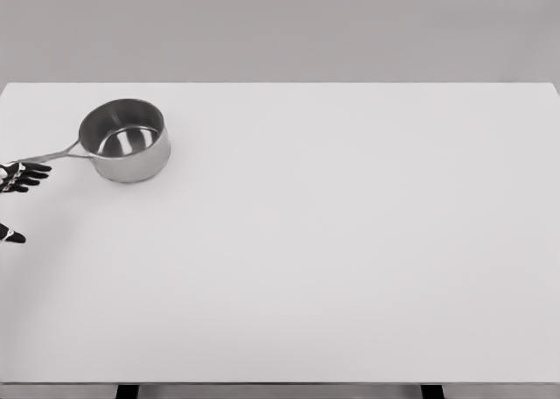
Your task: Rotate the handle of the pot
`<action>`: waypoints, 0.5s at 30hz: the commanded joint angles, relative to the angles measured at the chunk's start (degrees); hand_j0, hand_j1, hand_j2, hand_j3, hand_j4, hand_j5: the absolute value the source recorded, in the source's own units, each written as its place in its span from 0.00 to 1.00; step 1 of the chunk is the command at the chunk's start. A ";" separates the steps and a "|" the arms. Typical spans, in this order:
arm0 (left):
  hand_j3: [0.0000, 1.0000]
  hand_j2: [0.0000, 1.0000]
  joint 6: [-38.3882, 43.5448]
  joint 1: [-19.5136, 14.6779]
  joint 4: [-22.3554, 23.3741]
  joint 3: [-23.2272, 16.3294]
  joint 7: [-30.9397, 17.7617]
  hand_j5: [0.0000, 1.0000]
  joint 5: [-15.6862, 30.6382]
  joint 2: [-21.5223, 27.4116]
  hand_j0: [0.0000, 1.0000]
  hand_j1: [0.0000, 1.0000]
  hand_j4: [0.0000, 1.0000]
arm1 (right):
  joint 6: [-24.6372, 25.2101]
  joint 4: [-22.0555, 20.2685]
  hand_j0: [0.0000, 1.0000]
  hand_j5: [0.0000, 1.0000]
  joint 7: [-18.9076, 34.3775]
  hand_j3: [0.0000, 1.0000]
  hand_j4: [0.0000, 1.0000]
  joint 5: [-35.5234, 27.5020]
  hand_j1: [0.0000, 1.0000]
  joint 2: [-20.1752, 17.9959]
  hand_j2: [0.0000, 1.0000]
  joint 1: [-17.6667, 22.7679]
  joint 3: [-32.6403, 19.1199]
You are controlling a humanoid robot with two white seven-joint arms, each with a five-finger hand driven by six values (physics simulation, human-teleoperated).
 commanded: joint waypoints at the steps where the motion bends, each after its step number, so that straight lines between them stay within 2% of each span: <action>1: 1.00 1.00 0.00 -0.09 1.10 -0.04 0.00 1.00 -1.63 -1.00 1.00 1.00 1.00 | -0.02 0.00 1.00 1.00 0.01 1.00 1.00 0.00 1.00 0.00 1.00 0.00 -0.06; 9: 1.00 1.00 0.00 -2.02 2.60 -0.04 0.00 1.00 -4.53 -2.67 1.00 1.00 1.00 | -0.02 0.00 1.00 1.00 0.01 1.00 1.00 0.00 1.00 0.00 1.00 0.00 -0.05; 12: 1.00 1.00 0.00 -4.05 4.79 -0.13 0.00 1.00 -7.69 -5.04 1.00 1.00 1.00 | -0.02 0.00 1.00 1.00 0.01 1.00 1.00 0.00 1.00 0.00 1.00 0.00 -0.05; 15: 1.00 1.00 0.00 -4.57 5.14 -0.30 0.00 1.00 -7.96 -5.13 1.00 1.00 1.00 | -0.02 0.00 1.00 1.00 0.01 1.00 1.00 0.00 1.00 0.00 1.00 0.00 0.03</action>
